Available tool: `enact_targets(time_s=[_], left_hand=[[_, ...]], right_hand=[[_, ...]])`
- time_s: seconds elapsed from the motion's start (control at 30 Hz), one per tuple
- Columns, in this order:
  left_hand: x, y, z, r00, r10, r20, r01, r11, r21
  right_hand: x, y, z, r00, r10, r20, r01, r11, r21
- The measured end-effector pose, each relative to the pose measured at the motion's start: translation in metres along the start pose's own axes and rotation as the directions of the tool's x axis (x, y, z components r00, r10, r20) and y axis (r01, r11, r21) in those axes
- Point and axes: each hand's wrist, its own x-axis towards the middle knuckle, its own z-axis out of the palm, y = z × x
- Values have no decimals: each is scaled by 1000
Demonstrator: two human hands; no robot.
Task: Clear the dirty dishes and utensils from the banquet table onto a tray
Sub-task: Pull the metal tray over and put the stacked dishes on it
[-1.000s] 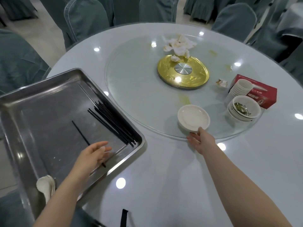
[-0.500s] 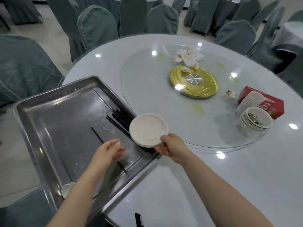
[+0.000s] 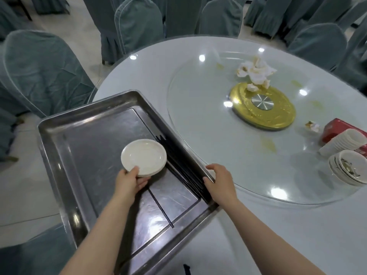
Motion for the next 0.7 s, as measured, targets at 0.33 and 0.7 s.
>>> enact_targets(time_s=[0.33, 0.7], left_hand=[[71, 53, 47, 987, -123, 101, 144, 960, -241], [9, 43, 60, 955, -169, 244, 196, 976, -90]], right_hand=[[19, 44, -28, 985, 160, 58, -169, 961, 219], [-21, 112, -90, 935, 248, -254, -214, 964, 155]])
